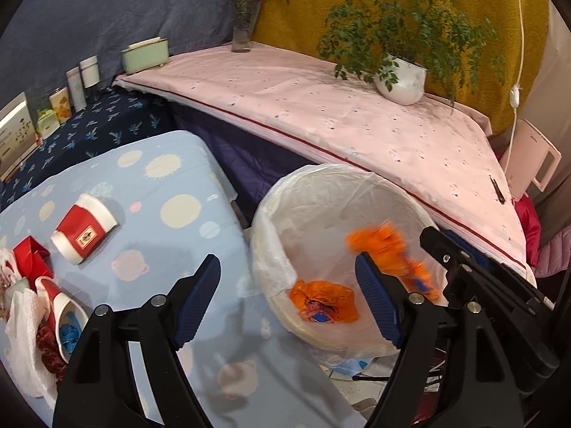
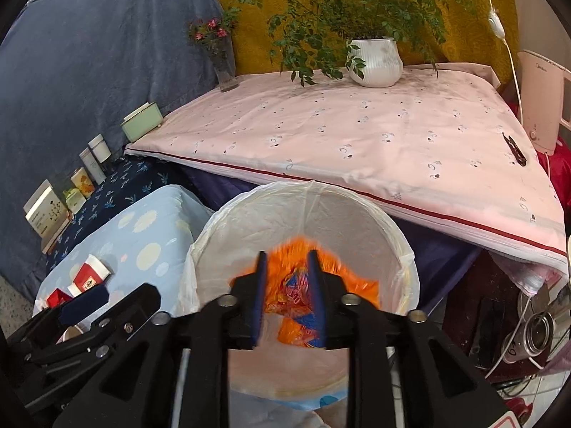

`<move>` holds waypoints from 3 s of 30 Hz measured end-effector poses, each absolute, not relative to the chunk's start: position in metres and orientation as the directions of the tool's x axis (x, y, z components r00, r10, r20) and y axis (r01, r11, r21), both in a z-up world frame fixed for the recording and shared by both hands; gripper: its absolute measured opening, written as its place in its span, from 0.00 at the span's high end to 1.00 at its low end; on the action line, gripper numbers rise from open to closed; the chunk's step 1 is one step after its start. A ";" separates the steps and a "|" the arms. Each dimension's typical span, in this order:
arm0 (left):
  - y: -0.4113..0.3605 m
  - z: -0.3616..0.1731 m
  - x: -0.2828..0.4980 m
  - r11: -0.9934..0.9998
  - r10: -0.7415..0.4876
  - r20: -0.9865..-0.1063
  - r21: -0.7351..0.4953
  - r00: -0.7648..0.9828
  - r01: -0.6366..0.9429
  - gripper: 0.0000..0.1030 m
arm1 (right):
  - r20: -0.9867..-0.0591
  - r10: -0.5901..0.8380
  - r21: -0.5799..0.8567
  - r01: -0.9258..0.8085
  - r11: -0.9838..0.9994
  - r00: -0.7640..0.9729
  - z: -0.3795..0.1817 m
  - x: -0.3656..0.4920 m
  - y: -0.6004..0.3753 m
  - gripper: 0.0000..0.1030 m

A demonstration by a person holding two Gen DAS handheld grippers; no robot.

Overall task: Collect trash
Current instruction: 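Open both grippers to drop the orange bags into the wastebasket, then grasp the white wipe with the right gripper while the left grasps the white glove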

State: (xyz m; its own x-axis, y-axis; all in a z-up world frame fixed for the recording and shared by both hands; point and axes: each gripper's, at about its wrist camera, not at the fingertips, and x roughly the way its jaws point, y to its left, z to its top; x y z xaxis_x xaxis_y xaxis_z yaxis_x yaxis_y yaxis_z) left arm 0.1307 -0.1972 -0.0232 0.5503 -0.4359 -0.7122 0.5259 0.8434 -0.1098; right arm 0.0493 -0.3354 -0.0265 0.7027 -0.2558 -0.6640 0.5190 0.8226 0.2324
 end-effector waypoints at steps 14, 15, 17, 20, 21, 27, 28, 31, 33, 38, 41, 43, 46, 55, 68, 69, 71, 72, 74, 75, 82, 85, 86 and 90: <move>-0.124 -0.015 0.128 0.910 -0.360 -0.705 -0.120 0.612 0.397 0.21 | -0.641 -0.215 0.226 0.449 0.864 0.737 -0.003 0.049 -0.286 0.60; -0.116 -0.014 0.127 0.916 -0.352 -0.704 -0.122 0.617 0.383 0.20 | -0.641 -0.204 0.228 0.437 0.870 0.740 -0.001 0.049 -0.279 0.60; -0.099 -0.012 0.124 0.926 -0.336 -0.703 -0.123 0.627 0.357 0.20 | -0.641 -0.186 0.227 0.416 0.881 0.745 0.001 0.049 -0.265 0.60; -0.074 -0.010 0.120 0.942 -0.300 -0.705 -0.110 0.643 0.318 0.19 | -0.642 -0.147 0.233 0.374 0.898 0.752 0.004 0.050 -0.240 0.60; -0.067 -0.010 0.119 0.946 -0.289 -0.705 -0.106 0.648 0.306 0.19 | -0.644 -0.131 0.237 0.359 0.903 0.754 0.005 0.050 -0.232 0.60; -0.005 -0.007 0.110 0.973 -0.208 -0.707 -0.081 0.676 0.214 0.16 | -0.655 -0.045 0.238 0.262 0.935 0.754 0.006 0.053 -0.177 0.60; 0.006 -0.008 0.109 0.977 -0.195 -0.709 -0.080 0.677 0.198 0.16 | -0.657 -0.031 0.241 0.249 0.938 0.753 0.006 0.054 -0.170 0.60; 0.037 -0.008 0.105 0.985 -0.166 -0.714 -0.082 0.680 0.154 0.16 | -0.666 0.007 0.235 0.201 0.951 0.746 0.005 0.057 -0.141 0.60; 0.057 -0.009 0.103 0.990 -0.136 -0.718 -0.072 0.683 0.122 0.16 | -0.672 0.029 0.230 0.171 0.958 0.740 0.003 0.059 -0.122 0.60; 0.100 -0.015 0.097 0.997 -0.077 -0.724 -0.057 0.686 0.052 0.16 | -0.690 0.081 0.225 0.106 0.969 0.720 -0.004 0.065 -0.080 0.60; 0.123 -0.019 0.095 0.998 -0.051 -0.730 -0.059 0.682 0.011 0.16 | -0.703 0.109 0.221 0.070 0.973 0.703 -0.009 0.071 -0.057 0.60; 0.135 -0.022 0.095 0.998 -0.032 -0.735 -0.054 0.677 -0.011 0.16 | -0.710 0.121 0.219 0.054 0.974 0.693 -0.012 0.074 -0.047 0.60; 0.149 -0.028 0.093 0.998 -0.017 -0.744 -0.056 0.668 -0.037 0.16 | -0.720 0.136 0.214 0.031 0.976 0.680 -0.018 0.078 -0.032 0.60; 0.181 -0.042 0.097 0.993 0.002 -0.765 -0.076 0.643 -0.095 0.16 | -0.756 0.162 0.201 -0.011 0.980 0.635 -0.039 0.095 0.003 0.62; 0.195 -0.057 0.101 0.990 -0.001 -0.786 -0.087 0.618 -0.108 0.16 | -0.789 0.166 0.184 -0.029 0.982 0.592 -0.062 0.116 0.021 0.96; 0.195 -0.057 0.101 0.990 -0.001 -0.788 -0.087 0.616 -0.109 0.16 | -0.784 0.168 0.186 -0.033 0.982 0.597 -0.060 0.117 0.022 0.96; 0.196 -0.057 0.101 0.990 -0.003 -0.789 -0.089 0.615 -0.109 0.16 | -0.764 0.173 0.188 -0.043 0.981 0.621 -0.051 0.115 0.021 0.97; 0.195 -0.057 0.101 0.990 -0.004 -0.789 -0.090 0.615 -0.108 0.16 | -0.752 0.177 0.191 -0.047 0.981 0.636 -0.045 0.114 0.020 0.97; 0.194 -0.056 0.101 0.990 -0.007 -0.788 -0.090 0.615 -0.104 0.16 | -0.727 0.183 0.201 -0.049 0.978 0.662 -0.031 0.113 0.017 0.97; 0.192 -0.055 0.101 0.991 -0.007 -0.788 -0.089 0.616 -0.101 0.16 | -0.711 0.184 0.207 -0.049 0.977 0.679 -0.022 0.112 0.014 0.97; 0.178 -0.049 0.096 0.994 -0.021 -0.784 -0.083 0.621 -0.070 0.16 | -0.614 0.161 0.227 -0.023 0.974 0.773 0.033 0.104 -0.013 0.98; 0.170 -0.046 0.094 0.995 -0.032 -0.781 -0.083 0.624 -0.052 0.16 | -0.583 0.131 0.229 0.008 0.973 0.802 0.048 0.097 -0.030 0.98; 0.168 -0.045 0.094 0.995 -0.037 -0.781 -0.084 0.624 -0.047 0.15 | -0.577 0.123 0.231 0.017 0.973 0.807 0.051 0.095 -0.034 0.98; 0.157 -0.048 0.098 0.995 -0.064 -0.788 -0.097 0.612 -0.020 0.15 | -0.568 0.091 0.247 0.065 0.967 0.818 0.054 0.088 -0.058 0.98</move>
State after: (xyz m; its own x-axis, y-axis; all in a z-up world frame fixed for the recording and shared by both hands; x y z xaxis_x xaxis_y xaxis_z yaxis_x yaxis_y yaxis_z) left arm 0.0980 0.1574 -0.0480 0.6120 -0.0643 -0.7882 -0.0202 0.9951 -0.0968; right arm 0.0879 -0.0584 0.0544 0.8180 0.0907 -0.5679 0.0645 0.9668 0.2474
